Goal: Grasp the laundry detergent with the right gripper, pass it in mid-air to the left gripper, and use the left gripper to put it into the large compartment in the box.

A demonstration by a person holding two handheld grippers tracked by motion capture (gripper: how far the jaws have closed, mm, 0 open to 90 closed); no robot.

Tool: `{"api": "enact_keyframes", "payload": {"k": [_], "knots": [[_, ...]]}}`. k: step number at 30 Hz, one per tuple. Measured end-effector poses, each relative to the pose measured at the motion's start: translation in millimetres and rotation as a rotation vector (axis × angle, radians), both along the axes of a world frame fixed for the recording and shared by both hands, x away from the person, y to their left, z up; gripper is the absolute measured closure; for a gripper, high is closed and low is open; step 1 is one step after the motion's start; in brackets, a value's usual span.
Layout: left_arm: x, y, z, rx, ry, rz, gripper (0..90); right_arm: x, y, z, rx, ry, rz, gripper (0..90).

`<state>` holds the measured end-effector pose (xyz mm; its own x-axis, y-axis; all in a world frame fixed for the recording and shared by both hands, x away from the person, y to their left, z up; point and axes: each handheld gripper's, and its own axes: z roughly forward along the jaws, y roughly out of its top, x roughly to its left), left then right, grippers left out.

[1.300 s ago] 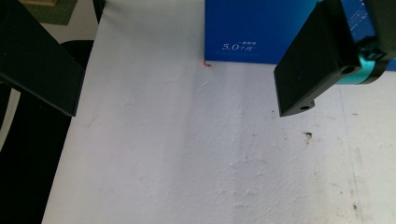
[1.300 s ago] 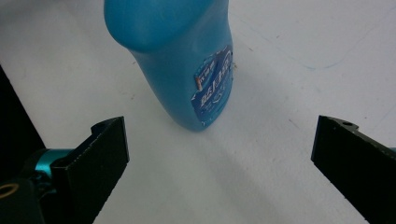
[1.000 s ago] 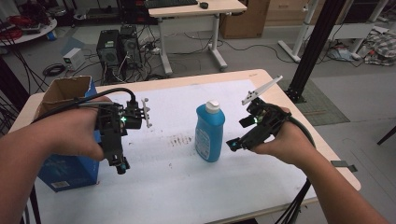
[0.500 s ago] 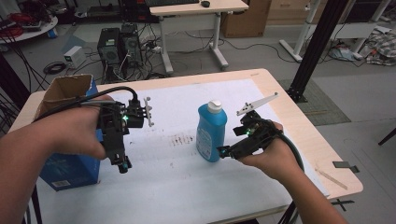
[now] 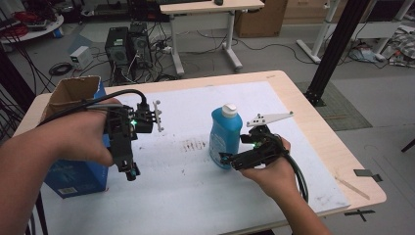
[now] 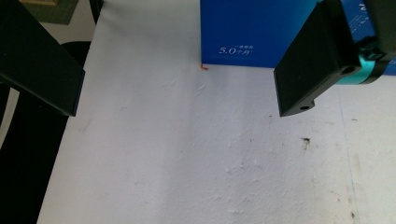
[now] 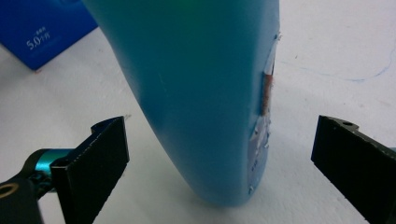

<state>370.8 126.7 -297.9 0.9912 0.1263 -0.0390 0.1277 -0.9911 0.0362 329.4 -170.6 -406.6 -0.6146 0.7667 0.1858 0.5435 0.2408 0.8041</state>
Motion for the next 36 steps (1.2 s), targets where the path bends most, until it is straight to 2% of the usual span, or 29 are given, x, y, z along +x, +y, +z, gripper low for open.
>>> {"api": "enact_keyframes", "payload": {"k": [8, 15, 27, 30, 36], "knots": [[-1.3, 2.0, 0.9, 0.001, 0.000, -0.001, 1.8, 0.7, 12.4, -9.1, 0.035, -0.055, -0.060, 3.0], [-1.2, 6.9, 0.6, 0.000, -0.001, 0.007, 1.8, 3.5, 20.9, -10.8, 0.054, -0.092, -0.098, 3.1], [-0.6, 9.4, 0.3, 0.002, 0.001, 0.001, 1.8, 4.9, 26.7, -12.8, 0.038, -0.138, -0.139, 6.0], [-0.3, 9.3, -0.5, -0.002, 0.001, 0.003, 1.8, 5.0, 27.5, -13.9, 0.033, -0.146, -0.145, 11.9], [0.1, 9.4, -1.4, -0.001, 0.003, 0.007, 1.8, 5.4, 28.0, -16.4, 0.041, -0.157, -0.162, 13.5]]}}
